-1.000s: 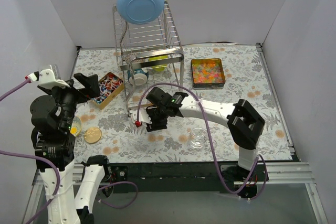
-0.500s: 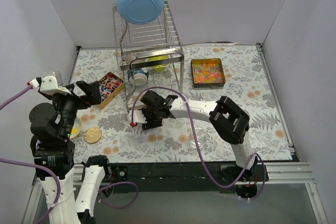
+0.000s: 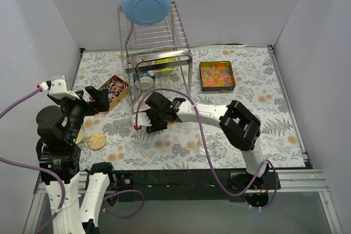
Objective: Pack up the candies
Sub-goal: Move the spatula to the center of the board.
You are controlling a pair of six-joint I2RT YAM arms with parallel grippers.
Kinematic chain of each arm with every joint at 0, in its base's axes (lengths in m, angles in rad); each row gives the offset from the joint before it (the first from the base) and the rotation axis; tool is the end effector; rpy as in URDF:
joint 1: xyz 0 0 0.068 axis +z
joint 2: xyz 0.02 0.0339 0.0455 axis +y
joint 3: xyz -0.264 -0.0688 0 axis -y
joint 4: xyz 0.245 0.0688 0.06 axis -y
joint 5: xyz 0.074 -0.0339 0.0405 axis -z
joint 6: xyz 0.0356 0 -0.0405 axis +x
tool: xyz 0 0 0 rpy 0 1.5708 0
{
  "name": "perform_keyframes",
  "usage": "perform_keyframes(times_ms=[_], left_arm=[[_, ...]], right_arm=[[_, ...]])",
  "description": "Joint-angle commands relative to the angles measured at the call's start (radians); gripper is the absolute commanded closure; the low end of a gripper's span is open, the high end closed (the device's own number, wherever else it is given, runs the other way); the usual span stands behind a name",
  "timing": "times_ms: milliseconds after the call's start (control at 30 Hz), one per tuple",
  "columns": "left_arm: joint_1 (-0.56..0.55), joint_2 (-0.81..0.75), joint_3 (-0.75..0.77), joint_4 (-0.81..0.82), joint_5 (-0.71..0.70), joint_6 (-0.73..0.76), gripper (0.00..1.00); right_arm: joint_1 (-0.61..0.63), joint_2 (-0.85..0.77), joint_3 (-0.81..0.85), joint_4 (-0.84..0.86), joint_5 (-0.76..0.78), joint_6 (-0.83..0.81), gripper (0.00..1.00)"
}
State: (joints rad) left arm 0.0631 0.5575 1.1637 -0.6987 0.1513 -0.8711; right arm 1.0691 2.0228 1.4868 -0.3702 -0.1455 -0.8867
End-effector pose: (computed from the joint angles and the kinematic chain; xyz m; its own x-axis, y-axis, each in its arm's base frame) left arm 0.0721 -0.0008 0.4320 -0.1263 -0.7658 -0.6306 -0.0142 0.6370 -0.7707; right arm 0.2090 0.3917 0.1915 0.4664 -0.7442 -0.4782 -0.8688 -0.2837 -0.4058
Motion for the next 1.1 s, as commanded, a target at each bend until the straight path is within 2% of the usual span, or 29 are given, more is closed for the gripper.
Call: perform_keyframes(times_ms=[0,233,367,467,500,600,733,867,967,1000,1033,1067], left_arm=[[0.004,-0.004,-0.010,0.004,0.025,0.001,0.02],[0.004,-0.004,-0.018,0.004,0.028,-0.008,0.02],[0.004,0.004,-0.029,0.014,0.059,-0.017,0.02],[0.006,0.010,-0.027,0.022,0.060,-0.013,0.02],[0.006,0.010,-0.029,0.025,0.059,-0.008,0.02],[0.004,0.012,-0.033,0.030,0.051,0.007,0.02],[0.006,0.005,-0.041,0.030,0.054,0.021,0.02],[0.006,-0.001,-0.042,0.013,0.059,0.066,0.02],[0.006,-0.018,-0.045,-0.014,0.106,0.134,0.02],[0.004,-0.034,-0.045,-0.030,0.196,0.164,0.03],[0.006,-0.041,-0.032,-0.056,0.288,0.203,0.13],[0.004,-0.045,-0.019,-0.126,0.366,0.275,0.14]], right_arm=[[-0.003,0.019,0.046,0.016,0.026,0.005,0.41],[-0.032,0.074,0.066,0.013,0.023,0.028,0.40],[-0.040,0.086,0.078,-0.038,-0.035,0.022,0.40],[-0.040,0.082,0.070,-0.110,-0.110,-0.003,0.48],[-0.038,0.070,0.058,-0.125,-0.124,-0.011,0.56],[-0.028,0.039,0.024,-0.150,-0.149,-0.023,0.70],[-0.003,-0.013,-0.063,-0.159,-0.160,-0.026,0.78],[0.057,-0.082,-0.147,-0.164,-0.170,-0.015,0.80],[0.098,-0.145,-0.207,-0.164,-0.171,0.006,0.80],[0.106,-0.176,-0.221,-0.156,-0.164,0.009,0.79],[0.112,-0.191,-0.230,-0.147,-0.152,0.032,0.76],[0.115,-0.208,-0.234,-0.139,-0.123,0.046,0.73]])
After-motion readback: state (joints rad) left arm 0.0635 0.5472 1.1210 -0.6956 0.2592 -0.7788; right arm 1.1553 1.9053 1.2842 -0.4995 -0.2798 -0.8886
